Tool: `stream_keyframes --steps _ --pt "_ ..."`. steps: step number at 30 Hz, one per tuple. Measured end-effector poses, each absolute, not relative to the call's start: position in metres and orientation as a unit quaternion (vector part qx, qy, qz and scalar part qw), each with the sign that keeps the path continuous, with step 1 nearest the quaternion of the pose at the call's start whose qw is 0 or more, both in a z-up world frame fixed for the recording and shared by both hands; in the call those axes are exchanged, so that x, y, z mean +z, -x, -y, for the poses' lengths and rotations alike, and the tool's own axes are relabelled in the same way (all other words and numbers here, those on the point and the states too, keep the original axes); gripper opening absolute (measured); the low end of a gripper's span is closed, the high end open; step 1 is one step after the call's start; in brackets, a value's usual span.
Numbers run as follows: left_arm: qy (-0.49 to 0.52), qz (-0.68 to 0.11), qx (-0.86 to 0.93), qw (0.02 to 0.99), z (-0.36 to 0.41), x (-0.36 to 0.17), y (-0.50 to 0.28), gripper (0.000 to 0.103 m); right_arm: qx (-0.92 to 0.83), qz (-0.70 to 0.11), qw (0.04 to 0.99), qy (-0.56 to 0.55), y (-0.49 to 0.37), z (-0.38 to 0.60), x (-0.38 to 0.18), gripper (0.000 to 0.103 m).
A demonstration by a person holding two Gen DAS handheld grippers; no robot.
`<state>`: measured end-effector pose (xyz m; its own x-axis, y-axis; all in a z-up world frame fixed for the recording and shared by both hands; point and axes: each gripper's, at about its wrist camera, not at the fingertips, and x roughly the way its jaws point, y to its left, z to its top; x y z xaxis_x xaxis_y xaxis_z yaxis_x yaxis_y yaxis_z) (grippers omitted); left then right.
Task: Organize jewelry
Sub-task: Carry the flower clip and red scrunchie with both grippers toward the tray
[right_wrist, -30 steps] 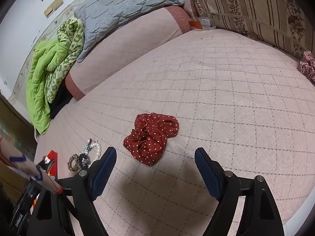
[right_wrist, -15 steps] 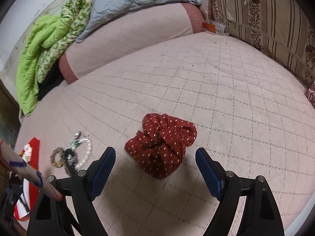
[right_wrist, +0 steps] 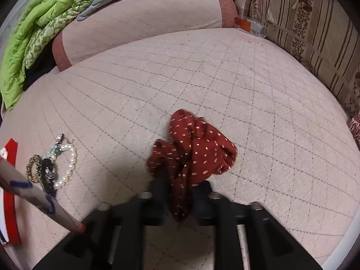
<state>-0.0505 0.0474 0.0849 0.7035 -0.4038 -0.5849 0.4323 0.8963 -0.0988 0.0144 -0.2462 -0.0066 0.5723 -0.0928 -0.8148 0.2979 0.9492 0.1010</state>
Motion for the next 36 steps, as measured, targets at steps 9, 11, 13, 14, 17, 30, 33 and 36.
stream_keyframes --steps 9,11,13,14,17,30,33,36 --pt "-0.025 -0.316 -0.215 0.924 -0.05 0.082 0.047 0.035 -0.054 -0.335 0.935 -0.102 0.013 0.229 0.037 0.012" --pt "-0.025 -0.316 -0.213 0.924 -0.048 0.082 0.047 0.035 -0.037 -0.323 0.941 -0.093 0.012 0.217 0.043 0.012" --pt "-0.024 -0.317 -0.211 0.924 -0.048 0.082 0.048 0.035 -0.026 -0.315 0.945 -0.084 0.014 0.209 0.047 0.012" --pt "-0.024 -0.317 -0.211 0.924 -0.048 0.082 0.047 0.035 -0.022 -0.313 0.946 -0.082 0.016 0.206 0.047 0.012" --pt "-0.023 -0.318 -0.209 0.924 -0.049 0.082 0.046 0.035 -0.013 -0.31 0.947 -0.079 0.018 0.199 0.049 0.012" --pt "-0.022 -0.32 -0.201 0.925 -0.047 0.081 0.046 0.035 -0.005 -0.298 0.954 -0.031 0.025 0.172 0.054 0.012" --pt "-0.022 -0.32 -0.201 0.925 -0.048 0.081 0.046 0.035 -0.002 -0.297 0.955 -0.024 0.026 0.166 0.054 0.012" --pt "-0.021 -0.32 -0.2 0.926 -0.048 0.081 0.046 0.035 0.0 -0.297 0.955 -0.021 0.026 0.163 0.054 0.012"
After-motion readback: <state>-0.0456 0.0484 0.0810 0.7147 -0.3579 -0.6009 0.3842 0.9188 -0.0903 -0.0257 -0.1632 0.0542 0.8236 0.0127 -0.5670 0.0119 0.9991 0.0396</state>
